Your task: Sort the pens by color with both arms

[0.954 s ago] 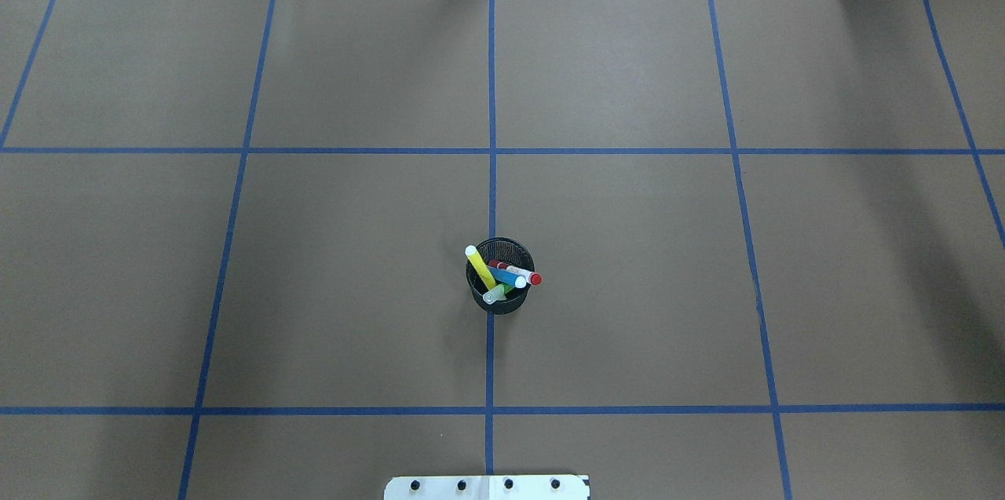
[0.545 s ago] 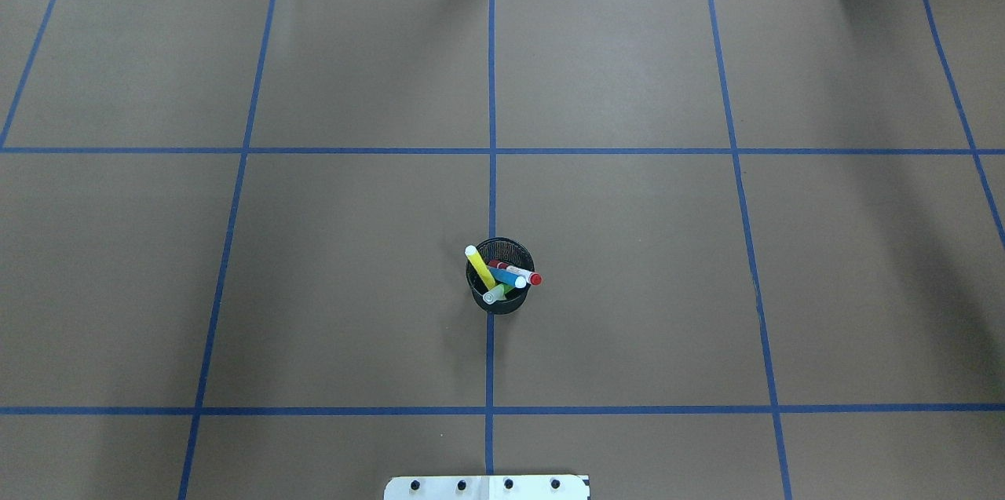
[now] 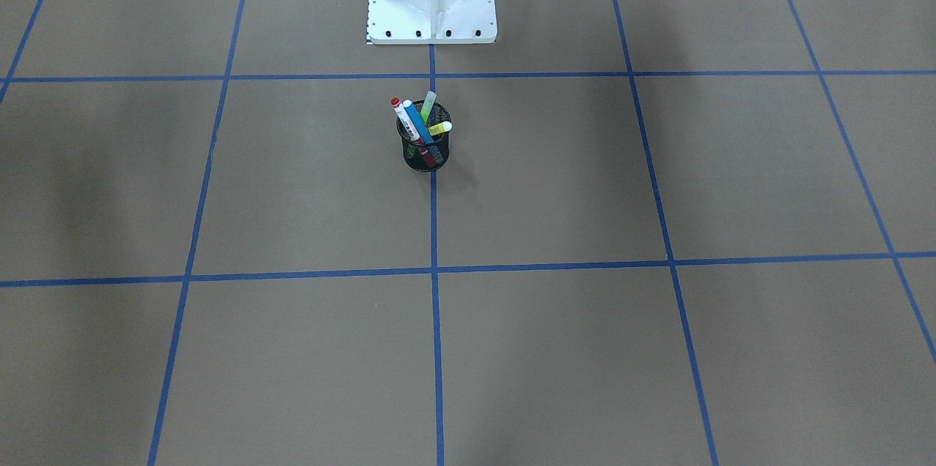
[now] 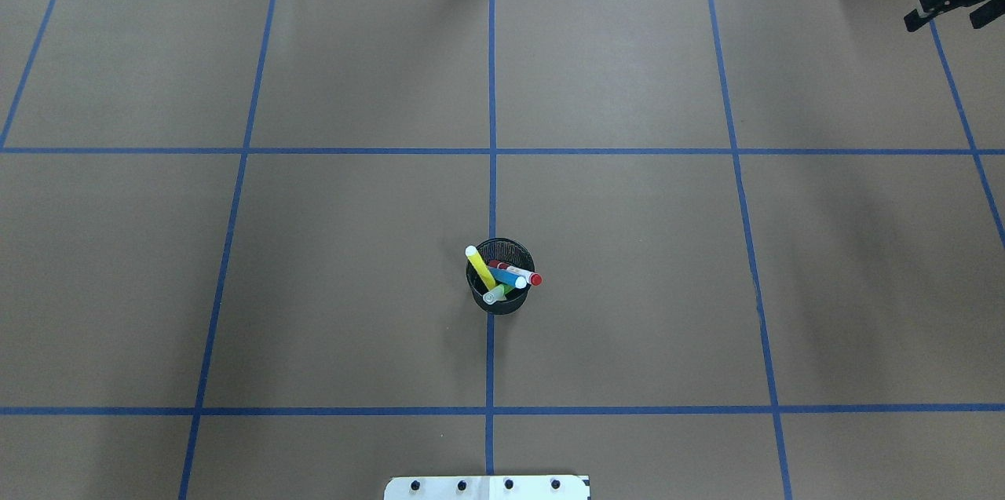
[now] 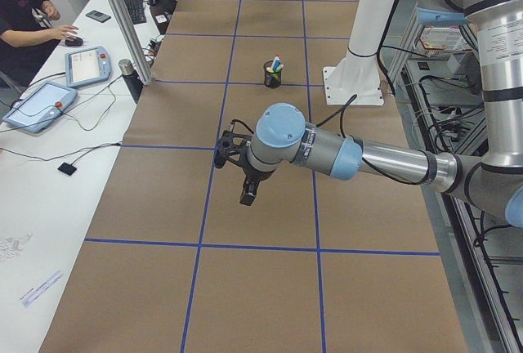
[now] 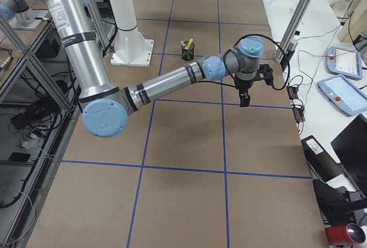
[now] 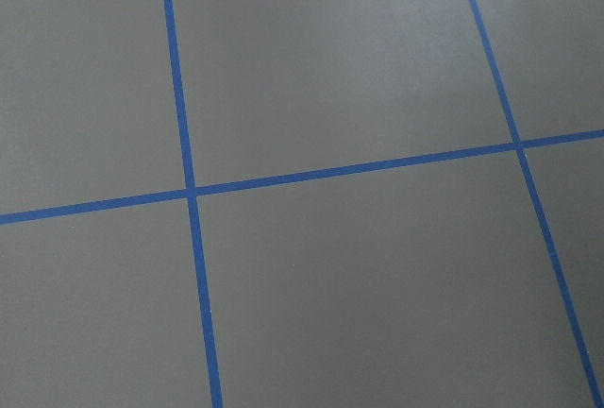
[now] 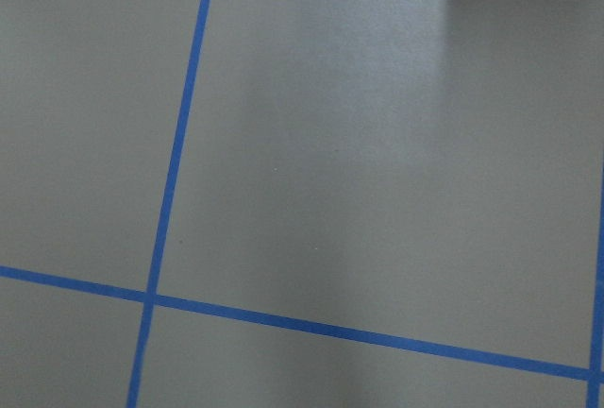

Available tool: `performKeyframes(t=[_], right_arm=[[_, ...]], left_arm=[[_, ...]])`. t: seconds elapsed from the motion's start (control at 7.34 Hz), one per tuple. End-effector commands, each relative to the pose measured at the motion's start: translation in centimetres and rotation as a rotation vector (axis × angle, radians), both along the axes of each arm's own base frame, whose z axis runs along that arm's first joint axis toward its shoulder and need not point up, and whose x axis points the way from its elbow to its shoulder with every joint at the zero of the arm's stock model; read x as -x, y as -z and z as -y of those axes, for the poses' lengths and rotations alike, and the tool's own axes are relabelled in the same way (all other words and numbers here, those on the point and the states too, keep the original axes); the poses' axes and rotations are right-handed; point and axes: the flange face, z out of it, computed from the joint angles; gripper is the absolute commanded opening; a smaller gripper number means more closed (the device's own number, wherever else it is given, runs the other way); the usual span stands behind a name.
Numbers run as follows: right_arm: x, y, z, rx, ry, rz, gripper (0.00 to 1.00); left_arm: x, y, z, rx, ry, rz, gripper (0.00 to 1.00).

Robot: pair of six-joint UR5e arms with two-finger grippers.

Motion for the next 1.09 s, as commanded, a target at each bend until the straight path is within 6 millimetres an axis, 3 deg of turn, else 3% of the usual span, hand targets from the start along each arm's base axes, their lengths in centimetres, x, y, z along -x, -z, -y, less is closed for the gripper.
performKeyframes(t=[0.0,0.14,0.68,0.95], right_arm=[[3.6,2.9,0.9,0.12,-0.064,0.026,1.0],[5.3,3.7,0.5,0.178,-0.089,0.043,1.0],[13.4,10.5,-1.7,0.372,-0.131,0.147,1.0],[18.2,12.5,-4.3,0.452,-0.145,0.174,1.0]], left_arm=[[-0.1,-0.2,0.0,0.005,0.0,0.0,1.0],[-0.1,-0.2,0.1,0.01,0.001,-0.001,1.0],[-0.1,0.5,0.1,0.025,0.022,-0.013,1.0],[-0.2,0.8,0.0,0.02,0.018,-0.021,1.0]])
